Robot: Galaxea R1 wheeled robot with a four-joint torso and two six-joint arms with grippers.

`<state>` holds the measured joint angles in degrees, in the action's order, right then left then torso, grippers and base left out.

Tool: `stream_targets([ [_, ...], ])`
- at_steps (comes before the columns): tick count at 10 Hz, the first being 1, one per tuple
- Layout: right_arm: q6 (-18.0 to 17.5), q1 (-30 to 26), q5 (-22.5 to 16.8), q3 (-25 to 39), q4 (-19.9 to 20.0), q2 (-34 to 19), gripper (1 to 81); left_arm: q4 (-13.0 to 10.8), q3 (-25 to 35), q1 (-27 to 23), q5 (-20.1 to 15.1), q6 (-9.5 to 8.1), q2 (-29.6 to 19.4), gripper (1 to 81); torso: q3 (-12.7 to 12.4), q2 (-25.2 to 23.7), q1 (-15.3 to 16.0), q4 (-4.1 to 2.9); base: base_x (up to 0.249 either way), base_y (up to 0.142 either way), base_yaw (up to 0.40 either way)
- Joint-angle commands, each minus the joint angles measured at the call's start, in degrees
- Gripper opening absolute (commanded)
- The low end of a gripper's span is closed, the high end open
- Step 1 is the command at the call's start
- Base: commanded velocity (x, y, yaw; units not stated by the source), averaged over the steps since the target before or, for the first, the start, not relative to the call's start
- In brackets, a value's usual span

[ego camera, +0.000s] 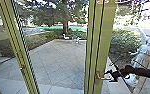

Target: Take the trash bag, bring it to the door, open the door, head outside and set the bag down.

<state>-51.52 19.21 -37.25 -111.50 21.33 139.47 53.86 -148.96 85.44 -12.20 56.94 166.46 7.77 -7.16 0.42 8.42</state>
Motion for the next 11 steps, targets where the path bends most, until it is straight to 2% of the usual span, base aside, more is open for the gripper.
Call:
stream_targets([
  [1, -0.3, -9.0, -1.9, -4.3, 1.6, 2.5, 81.1, 0.9, 0.2, -2.8, -5.6, 0.19, -0.7, 1.0, 0.0, 0.0, 0.0, 0.0, 0.0, 0.0, 0.0],
  [3, -0.4, -8.2, -1.8, -6.9, 1.7, 4.8, 81.1, 0.9, 0.1, -2.4, -5.6, 0.19, -0.9, 1.0, 0.0, 0.0, 0.0, 0.0, 0.0, 0.0, 0.0],
  [6, -0.5, -6.7, -1.9, -14.1, 1.9, 10.1, 81.1, 0.9, -0.1, -2.2, -5.6, 0.19, -1.0, 1.0, 0.0, 0.0, 0.0, 0.0, 0.0, 0.0, 0.0],
  [8, -0.5, -4.5, -1.8, -15.1, 2.3, 11.5, 81.1, 1.4, -0.6, -2.1, -5.6, 0.19, -1.0, 1.0, 0.0, 0.0, 0.0, 0.0, 0.0, 0.0, 0.0],
  [11, -3.3, -0.1, -1.2, -16.5, 3.1, 13.4, 81.1, 1.4, -0.6, -2.1, -5.6, 0.27, -0.8, 1.0, 0.0, 0.0, 0.0, 0.02, 0.0, 0.0, 0.0],
])
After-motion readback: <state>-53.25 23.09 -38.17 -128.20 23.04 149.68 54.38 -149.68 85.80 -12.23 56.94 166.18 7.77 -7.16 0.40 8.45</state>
